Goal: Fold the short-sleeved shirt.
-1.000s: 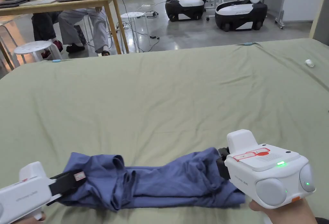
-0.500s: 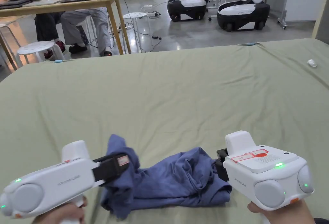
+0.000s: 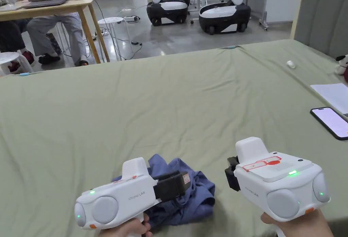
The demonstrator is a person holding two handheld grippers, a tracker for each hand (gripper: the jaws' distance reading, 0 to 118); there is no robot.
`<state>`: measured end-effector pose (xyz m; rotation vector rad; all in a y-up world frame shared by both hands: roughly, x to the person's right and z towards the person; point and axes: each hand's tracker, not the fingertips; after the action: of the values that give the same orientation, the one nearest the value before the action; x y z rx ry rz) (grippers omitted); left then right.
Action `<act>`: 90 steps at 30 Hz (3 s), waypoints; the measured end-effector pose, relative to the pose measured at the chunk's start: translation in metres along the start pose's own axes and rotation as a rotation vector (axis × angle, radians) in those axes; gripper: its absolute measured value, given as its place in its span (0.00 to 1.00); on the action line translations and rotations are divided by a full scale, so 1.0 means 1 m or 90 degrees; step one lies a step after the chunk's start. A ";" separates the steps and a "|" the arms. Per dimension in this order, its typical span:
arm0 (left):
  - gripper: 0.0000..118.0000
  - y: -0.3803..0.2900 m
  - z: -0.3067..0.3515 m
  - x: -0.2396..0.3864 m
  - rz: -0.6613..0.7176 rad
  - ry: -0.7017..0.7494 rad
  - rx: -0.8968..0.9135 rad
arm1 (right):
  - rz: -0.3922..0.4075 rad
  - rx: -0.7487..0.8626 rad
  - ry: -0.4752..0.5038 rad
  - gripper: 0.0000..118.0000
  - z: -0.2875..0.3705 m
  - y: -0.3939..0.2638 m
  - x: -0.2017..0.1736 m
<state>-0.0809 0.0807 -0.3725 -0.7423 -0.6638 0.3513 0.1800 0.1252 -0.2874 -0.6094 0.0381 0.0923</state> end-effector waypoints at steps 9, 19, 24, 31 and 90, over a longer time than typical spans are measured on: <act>0.21 0.025 0.069 -0.027 -0.022 0.017 0.052 | -0.006 0.003 0.023 0.00 -0.005 -0.001 -0.012; 0.00 0.005 0.002 -0.014 -0.068 0.025 -0.039 | 0.000 0.003 0.040 0.00 -0.005 0.001 -0.019; 0.00 -0.006 -0.030 0.011 -0.094 0.006 -0.055 | -0.007 -0.006 0.019 0.00 -0.004 -0.002 -0.008; 0.00 -0.012 -0.034 0.016 -0.108 -0.016 -0.060 | -0.010 -0.021 0.014 0.00 -0.010 -0.010 -0.004; 0.18 0.048 0.154 -0.201 0.078 -0.014 0.047 | 0.057 0.039 0.136 0.00 -0.060 0.070 -0.216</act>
<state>-0.3361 0.0888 -0.4089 -0.7102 -0.6243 0.4940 -0.0426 0.1323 -0.3628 -0.5550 0.2741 0.1123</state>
